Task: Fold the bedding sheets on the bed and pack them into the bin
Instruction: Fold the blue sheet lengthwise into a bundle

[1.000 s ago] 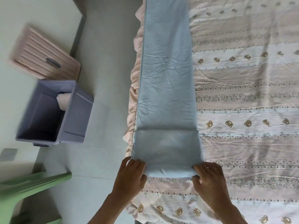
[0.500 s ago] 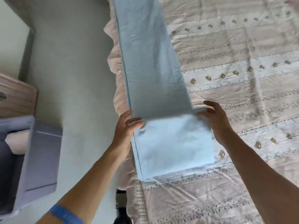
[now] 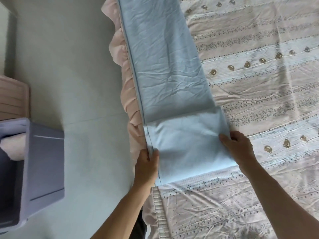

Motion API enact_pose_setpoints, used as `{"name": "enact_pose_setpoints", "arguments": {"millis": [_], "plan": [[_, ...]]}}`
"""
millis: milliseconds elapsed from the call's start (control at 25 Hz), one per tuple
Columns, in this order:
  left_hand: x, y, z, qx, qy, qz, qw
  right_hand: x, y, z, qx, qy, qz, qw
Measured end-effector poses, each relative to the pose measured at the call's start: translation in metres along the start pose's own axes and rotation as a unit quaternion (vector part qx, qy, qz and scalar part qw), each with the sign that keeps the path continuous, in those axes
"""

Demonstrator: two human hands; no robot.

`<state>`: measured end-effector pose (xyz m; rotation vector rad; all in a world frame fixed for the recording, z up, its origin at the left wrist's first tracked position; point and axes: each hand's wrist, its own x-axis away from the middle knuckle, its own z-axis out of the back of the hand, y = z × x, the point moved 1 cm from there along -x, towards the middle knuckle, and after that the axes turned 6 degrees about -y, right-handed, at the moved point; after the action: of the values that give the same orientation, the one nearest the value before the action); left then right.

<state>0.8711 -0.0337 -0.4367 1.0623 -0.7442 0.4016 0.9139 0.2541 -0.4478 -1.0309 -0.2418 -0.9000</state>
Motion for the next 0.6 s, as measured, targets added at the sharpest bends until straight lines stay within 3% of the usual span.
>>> {"name": "enact_pose_setpoints", "arguments": {"millis": [40,120,200,240,320,400,440,480,520,560,600], "plan": [[0.005,-0.009,0.0,-0.113,0.041,-0.015,0.993,0.006,0.006,-0.004,0.037,0.012,-0.007,0.999],[0.026,-0.023,0.002,-0.318,0.14,-0.151,0.925,0.014,0.024,-0.005,0.055,0.005,-0.049,0.997],[0.054,-0.03,-0.012,-0.42,0.103,-0.345,0.833,0.02,0.035,0.006,-0.042,-0.041,-0.104,0.993],[0.06,-0.036,-0.022,-0.462,0.063,-0.395,0.791,0.025,0.034,0.013,-0.062,-0.064,-0.11,0.99],[0.054,-0.041,-0.032,-0.527,0.038,-0.386,0.756,0.033,0.031,0.021,0.049,-0.028,-0.006,0.998],[0.041,-0.039,-0.032,-0.551,0.061,-0.352,0.754,0.05,0.02,0.011,0.212,0.039,0.165,0.962],[0.036,-0.038,-0.031,-0.568,0.069,-0.349,0.742,0.061,0.017,0.0,0.237,0.06,0.21,0.947],[0.035,-0.039,-0.029,-0.585,0.067,-0.36,0.724,0.075,0.019,-0.012,0.204,0.084,0.208,0.953],[0.037,-0.042,-0.028,-0.6,0.05,-0.376,0.704,0.091,0.02,-0.022,0.088,0.124,0.136,0.979],[0.038,-0.044,-0.028,-0.605,0.036,-0.393,0.691,0.098,0.027,-0.03,-0.068,0.158,0.009,0.985],[0.037,-0.044,-0.029,-0.599,0.035,-0.408,0.688,0.102,0.03,-0.038,-0.235,0.169,-0.112,0.951]]}}
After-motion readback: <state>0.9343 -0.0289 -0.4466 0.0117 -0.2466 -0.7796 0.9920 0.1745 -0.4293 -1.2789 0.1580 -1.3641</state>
